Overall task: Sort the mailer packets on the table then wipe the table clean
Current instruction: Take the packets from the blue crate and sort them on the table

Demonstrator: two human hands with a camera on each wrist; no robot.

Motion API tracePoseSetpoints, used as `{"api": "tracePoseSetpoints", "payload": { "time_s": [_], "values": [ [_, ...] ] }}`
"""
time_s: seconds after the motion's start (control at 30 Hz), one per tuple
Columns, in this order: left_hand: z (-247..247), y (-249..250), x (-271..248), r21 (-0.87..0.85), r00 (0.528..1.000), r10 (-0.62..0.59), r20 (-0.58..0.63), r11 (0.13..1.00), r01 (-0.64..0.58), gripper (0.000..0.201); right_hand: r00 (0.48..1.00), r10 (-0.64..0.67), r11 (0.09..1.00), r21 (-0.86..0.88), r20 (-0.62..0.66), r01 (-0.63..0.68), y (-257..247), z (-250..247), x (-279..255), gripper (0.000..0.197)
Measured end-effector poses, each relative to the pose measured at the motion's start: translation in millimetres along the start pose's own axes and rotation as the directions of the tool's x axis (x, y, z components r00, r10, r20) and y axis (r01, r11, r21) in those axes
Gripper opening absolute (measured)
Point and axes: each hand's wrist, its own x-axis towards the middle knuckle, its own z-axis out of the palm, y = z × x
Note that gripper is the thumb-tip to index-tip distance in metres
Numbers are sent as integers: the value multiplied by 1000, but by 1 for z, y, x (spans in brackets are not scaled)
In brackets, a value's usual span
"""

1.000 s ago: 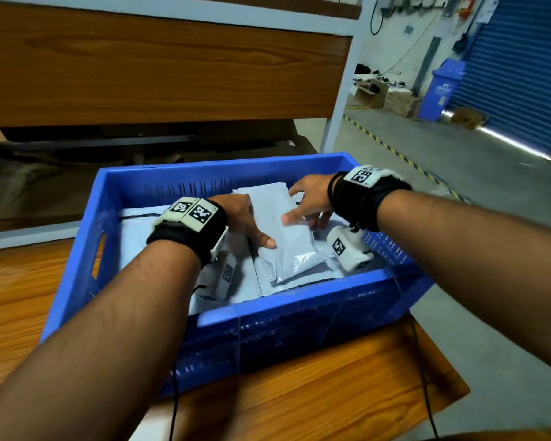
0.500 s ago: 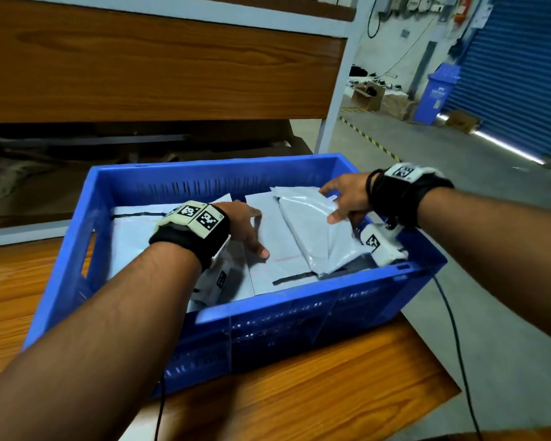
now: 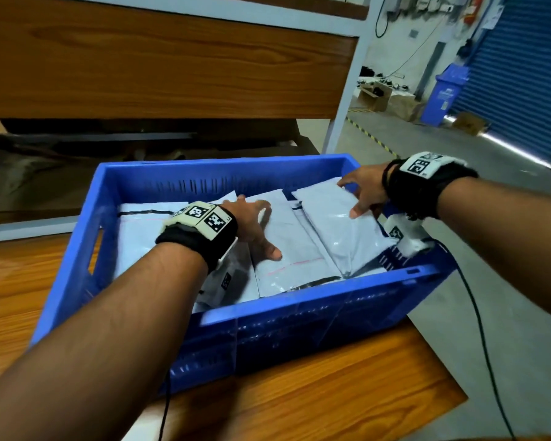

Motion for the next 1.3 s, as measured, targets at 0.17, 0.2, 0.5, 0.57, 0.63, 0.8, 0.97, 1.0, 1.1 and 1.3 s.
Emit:
{"api": "tracePoseSetpoints", "payload": {
  "time_s": [0.17,0.2,0.5,0.57,0.63,0.8,0.97,1.0,1.1,1.3],
  "values": [
    [1,5,2,75,996,7,91,997,-14,120,987,-68,996,-40,147,75,-6,12,0,97],
    [0,6,2,69,996,12,86,997,-18,120,987,-96,995,-19,126,99,-7,7,-5,99],
    [4,6,5,11,991,13,130,1000,-15,123,938,-163,961,-167,305,221,-31,24,-7,115],
    [5,4,6,12,991,16,129,1000,-18,122,938,-169,959,-170,302,228,-36,25,-3,117],
    [1,2,6,17,993,16,113,1000,-18,122,936,-164,960,-166,311,224,-36,17,-2,117],
    [-17,-10,-2,37,997,-75,-14,996,76,126,962,-226,971,-40,155,235,-43,-10,-14,100],
    [-7,-16,1,6,990,-79,114,997,79,107,943,-272,955,-70,191,289,-70,14,-7,109],
    [-5,-16,2,-5,988,-87,125,996,89,110,943,-272,952,-87,193,293,-73,19,-6,112],
    [-4,-17,4,-15,992,-79,97,997,80,111,944,-282,953,-63,169,296,-72,23,-7,114],
    [-6,-5,-2,15,996,-11,91,1000,10,121,959,-240,970,13,151,241,-43,11,-21,110]
  ]
}}
